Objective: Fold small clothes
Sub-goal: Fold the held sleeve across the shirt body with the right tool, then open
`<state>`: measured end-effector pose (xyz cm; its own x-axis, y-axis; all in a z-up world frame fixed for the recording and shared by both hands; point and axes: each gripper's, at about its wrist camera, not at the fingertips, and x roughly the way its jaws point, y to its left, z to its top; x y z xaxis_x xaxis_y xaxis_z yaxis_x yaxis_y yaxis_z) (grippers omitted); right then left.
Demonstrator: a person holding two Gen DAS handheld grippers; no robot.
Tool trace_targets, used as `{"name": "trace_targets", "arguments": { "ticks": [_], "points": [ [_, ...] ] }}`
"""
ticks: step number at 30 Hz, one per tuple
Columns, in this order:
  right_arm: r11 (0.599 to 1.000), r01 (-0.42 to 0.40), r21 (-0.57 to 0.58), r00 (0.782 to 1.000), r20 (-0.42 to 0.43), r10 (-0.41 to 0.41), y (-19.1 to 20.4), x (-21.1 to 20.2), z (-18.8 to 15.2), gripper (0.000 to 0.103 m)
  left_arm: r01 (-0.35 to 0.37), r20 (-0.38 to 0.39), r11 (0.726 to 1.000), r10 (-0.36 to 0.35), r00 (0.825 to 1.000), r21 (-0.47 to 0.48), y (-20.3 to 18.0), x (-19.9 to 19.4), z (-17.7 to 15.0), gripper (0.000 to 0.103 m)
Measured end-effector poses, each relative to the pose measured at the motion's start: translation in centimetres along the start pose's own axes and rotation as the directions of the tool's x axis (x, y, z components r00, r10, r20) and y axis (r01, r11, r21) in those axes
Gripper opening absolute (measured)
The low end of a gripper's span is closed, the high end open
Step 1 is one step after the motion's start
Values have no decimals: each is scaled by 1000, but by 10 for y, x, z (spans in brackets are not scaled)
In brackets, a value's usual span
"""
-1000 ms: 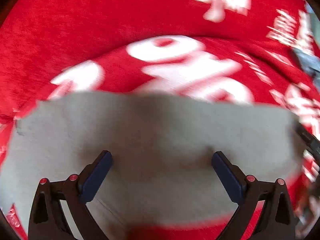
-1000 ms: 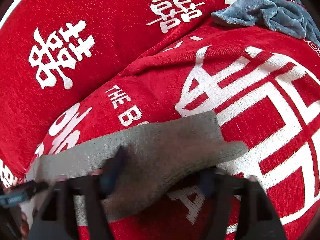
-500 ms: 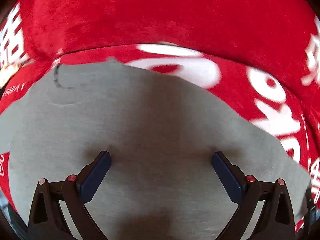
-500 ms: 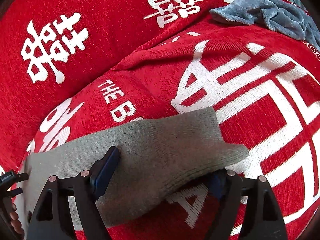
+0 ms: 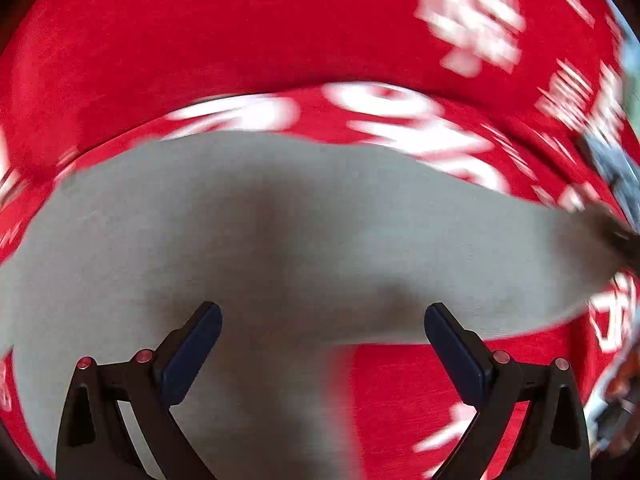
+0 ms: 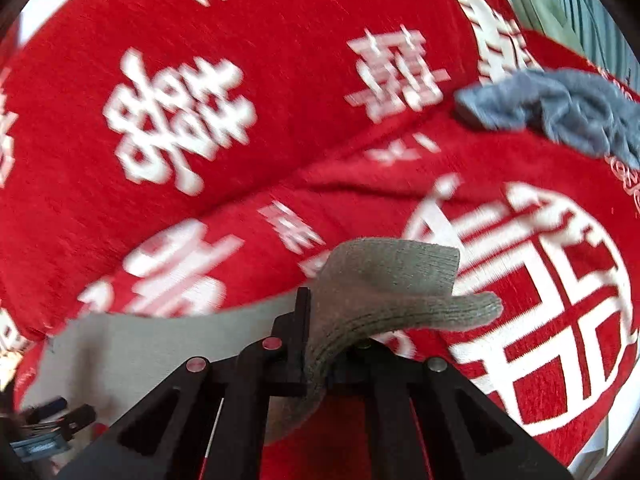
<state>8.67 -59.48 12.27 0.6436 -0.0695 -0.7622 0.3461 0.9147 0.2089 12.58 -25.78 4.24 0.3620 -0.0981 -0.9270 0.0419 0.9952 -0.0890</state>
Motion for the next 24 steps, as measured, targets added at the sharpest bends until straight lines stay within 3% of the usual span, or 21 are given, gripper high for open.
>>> {"name": "trace_targets", "arguments": {
  "ticks": [3,5,8,13,19,24],
  "points": [
    [997,-48,-58,998,37,51,49,-28,12,6,-90,-66,985,81,995,-147,64,16,-1,102],
    [990,-80,-116,995,55,87,96,-46,18,6,-97,-120,985,80,990,-142,80,30,-9,102],
    [972,-121,-199,988,69,137,166,-68,19,6,-104,-106,994,107,989,27,74,16,-12,102],
    [926,-200,-321,971,62,232,273,-94,6,6,-25,59,990,33,998,-136,140,-47,-18,102],
    [857,-267,-441,957,-14,290,399,-84,-47,6,-84,86,958,112,990,-274,243,-60,-50,102],
    [807,-263,-529,964,-114,239,476,-34,-121,6,-69,64,906,105,992,-417,329,-56,-82,102]
  ]
}}
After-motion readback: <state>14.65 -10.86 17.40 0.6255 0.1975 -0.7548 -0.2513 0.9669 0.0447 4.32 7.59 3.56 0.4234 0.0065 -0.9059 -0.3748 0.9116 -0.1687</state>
